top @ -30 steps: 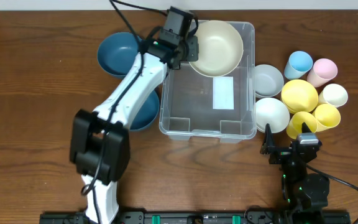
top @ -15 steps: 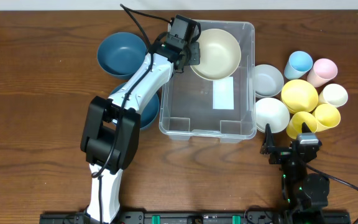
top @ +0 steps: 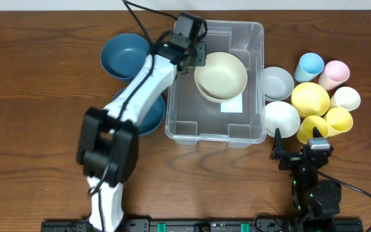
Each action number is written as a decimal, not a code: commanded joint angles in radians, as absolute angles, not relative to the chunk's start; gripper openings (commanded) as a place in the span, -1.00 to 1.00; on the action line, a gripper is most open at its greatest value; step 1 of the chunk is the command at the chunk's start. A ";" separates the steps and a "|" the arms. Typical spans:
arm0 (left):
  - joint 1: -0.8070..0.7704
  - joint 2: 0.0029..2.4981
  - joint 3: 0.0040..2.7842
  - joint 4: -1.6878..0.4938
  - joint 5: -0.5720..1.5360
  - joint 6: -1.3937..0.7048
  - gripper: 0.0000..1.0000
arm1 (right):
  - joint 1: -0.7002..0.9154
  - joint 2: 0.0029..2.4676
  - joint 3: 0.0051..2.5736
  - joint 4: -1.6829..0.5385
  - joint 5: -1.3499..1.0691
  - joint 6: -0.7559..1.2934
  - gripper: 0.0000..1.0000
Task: Pack container
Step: 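Lower the cream bowl into the container and release it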
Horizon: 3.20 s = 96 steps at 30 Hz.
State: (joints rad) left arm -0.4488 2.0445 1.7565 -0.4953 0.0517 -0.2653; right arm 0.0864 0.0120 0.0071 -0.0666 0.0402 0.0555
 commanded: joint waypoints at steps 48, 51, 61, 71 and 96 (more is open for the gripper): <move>-0.746 2.098 1.761 -0.919 0.075 -0.078 -0.88 | 0.075 0.006 0.006 -0.071 0.040 0.044 0.99; -0.746 2.099 1.759 -0.912 0.075 -0.078 -0.88 | 0.075 0.006 0.006 -0.071 0.040 0.044 0.98; -0.747 2.099 1.755 -0.903 0.075 -0.078 -0.89 | 0.075 0.006 0.006 -0.071 0.040 0.044 0.98; -0.749 2.113 1.751 -0.893 0.104 -0.044 -0.88 | 0.075 0.006 0.006 -0.071 0.040 0.044 0.98; -0.746 2.167 1.750 -0.765 -0.039 -0.010 -0.87 | 0.075 0.006 0.006 -0.071 0.040 0.044 0.99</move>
State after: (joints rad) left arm -0.7479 2.1571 1.7557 -0.7727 0.0357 -0.0444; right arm 0.0864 0.0120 0.0071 -0.0669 0.0402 0.0555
